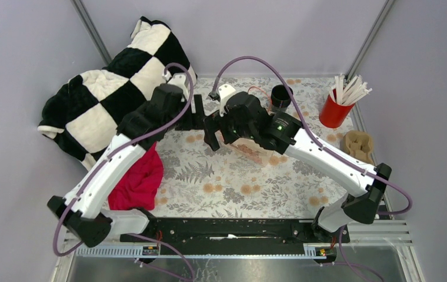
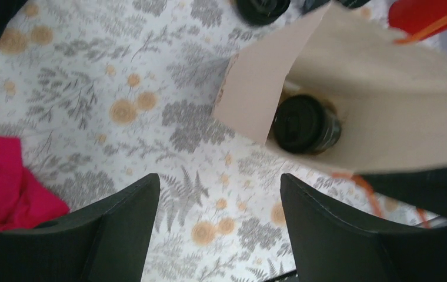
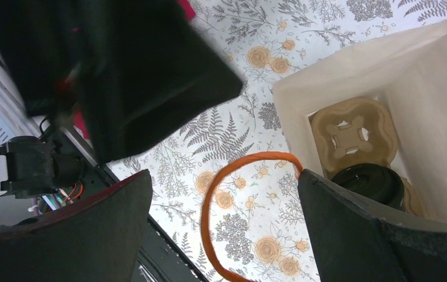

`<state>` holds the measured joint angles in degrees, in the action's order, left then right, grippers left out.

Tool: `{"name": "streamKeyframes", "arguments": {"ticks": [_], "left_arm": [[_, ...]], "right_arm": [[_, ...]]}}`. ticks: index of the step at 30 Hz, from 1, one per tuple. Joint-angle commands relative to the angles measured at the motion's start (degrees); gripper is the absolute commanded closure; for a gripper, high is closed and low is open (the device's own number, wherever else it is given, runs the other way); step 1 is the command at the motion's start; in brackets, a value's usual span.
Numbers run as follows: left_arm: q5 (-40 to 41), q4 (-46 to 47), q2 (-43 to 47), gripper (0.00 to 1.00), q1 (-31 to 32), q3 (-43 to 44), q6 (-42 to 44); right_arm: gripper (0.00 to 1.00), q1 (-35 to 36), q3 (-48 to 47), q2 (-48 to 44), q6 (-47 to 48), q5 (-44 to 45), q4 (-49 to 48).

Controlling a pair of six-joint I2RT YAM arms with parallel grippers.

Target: Pack the takeout coffee

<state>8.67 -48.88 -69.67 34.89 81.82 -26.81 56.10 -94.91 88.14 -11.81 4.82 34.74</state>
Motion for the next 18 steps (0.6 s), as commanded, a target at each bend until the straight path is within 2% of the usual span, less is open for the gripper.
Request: {"name": "streamKeyframes", "arguments": {"ticks": [1, 4, 12, 14, 16, 18], "left_arm": [[-7.87, 8.09, -5.61, 0.20, -4.59, 7.83, 1.99], [-12.54, 9.25, -11.04, 0.16, -6.62, 12.76, 2.48], [-18.85, 10.51, -24.48, 0.04, -6.97, 25.05, 1.94], [-18.83, 9.18, -28.22, 0.04, -6.94, 29.14, 2.01], [-18.12, 7.01, -31.14, 0.08, -6.86, 32.59, 2.42], [-17.52, 6.53, -32.22, 0.11, -6.69, 33.03, 3.31]], "right_arm": [[0.00, -0.20, 1.59, -5.27, -0.74, 0.19, -5.58], [0.00, -0.22, -0.40, -5.61, 0.31, 3.47, -3.38], [0.00, -0.23, -1.71, -9.53, 5.20, 15.85, -2.02], [0.00, -0.23, -1.79, -10.73, 6.58, 19.34, -2.13], [0.00, -0.31, -2.00, -11.82, 8.52, 24.22, -2.07], [0.00, -0.81, -1.94, -12.88, 10.07, 29.09, -1.69]]}}
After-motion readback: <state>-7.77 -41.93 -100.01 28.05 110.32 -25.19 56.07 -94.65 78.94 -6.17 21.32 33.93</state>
